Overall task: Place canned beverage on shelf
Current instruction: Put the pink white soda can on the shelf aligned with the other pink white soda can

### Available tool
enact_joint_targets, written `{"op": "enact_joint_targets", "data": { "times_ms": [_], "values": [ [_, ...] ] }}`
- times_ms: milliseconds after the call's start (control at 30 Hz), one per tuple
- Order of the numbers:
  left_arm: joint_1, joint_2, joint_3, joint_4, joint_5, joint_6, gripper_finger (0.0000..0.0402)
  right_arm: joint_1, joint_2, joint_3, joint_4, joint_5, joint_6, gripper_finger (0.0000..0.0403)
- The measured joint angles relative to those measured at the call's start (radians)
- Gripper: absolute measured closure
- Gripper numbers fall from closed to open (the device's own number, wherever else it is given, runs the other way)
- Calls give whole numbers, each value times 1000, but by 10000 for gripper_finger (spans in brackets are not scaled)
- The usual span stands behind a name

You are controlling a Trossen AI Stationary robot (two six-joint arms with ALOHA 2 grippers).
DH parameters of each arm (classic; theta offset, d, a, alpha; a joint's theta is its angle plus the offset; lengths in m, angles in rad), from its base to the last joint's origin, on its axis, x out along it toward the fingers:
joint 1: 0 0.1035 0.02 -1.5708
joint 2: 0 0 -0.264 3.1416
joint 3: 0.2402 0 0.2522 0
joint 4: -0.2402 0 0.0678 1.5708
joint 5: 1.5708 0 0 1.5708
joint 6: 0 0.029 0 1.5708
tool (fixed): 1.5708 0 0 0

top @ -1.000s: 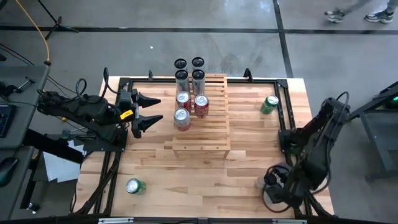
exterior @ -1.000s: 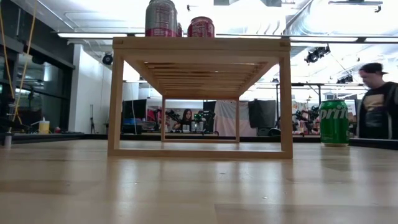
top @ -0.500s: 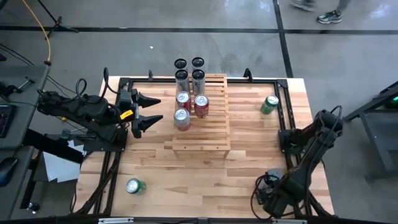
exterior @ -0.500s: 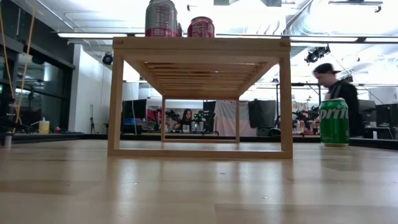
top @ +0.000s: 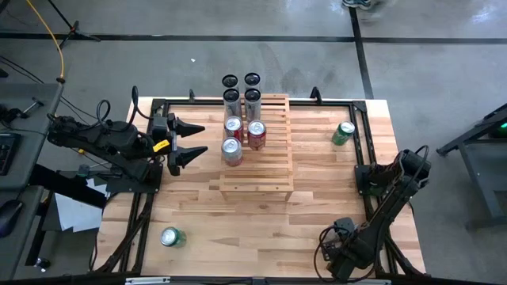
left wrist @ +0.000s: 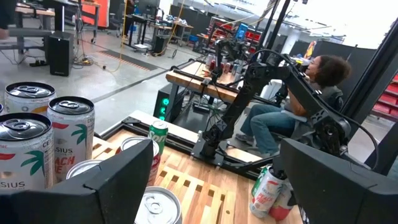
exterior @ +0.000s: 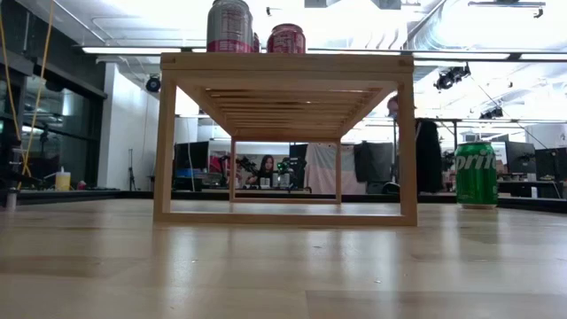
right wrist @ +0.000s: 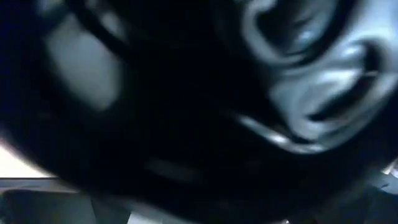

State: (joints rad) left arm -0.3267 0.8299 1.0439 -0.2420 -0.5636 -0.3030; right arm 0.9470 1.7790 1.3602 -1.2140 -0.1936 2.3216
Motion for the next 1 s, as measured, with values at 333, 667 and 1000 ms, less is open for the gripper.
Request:
{"op": "enact_joint_targets", "data": {
  "times_ms": [333,667,1000],
  "values": [
    [0,0,0,0,0,0,60,0,15,0,-6,8,-17,67],
    [0,0,0,0,0,0,60,3,-26,49,43,-41,-227,109],
    [0,0,0,0,0,10,60,-58,-118,412,9,57,-809,109]
  ]
}}
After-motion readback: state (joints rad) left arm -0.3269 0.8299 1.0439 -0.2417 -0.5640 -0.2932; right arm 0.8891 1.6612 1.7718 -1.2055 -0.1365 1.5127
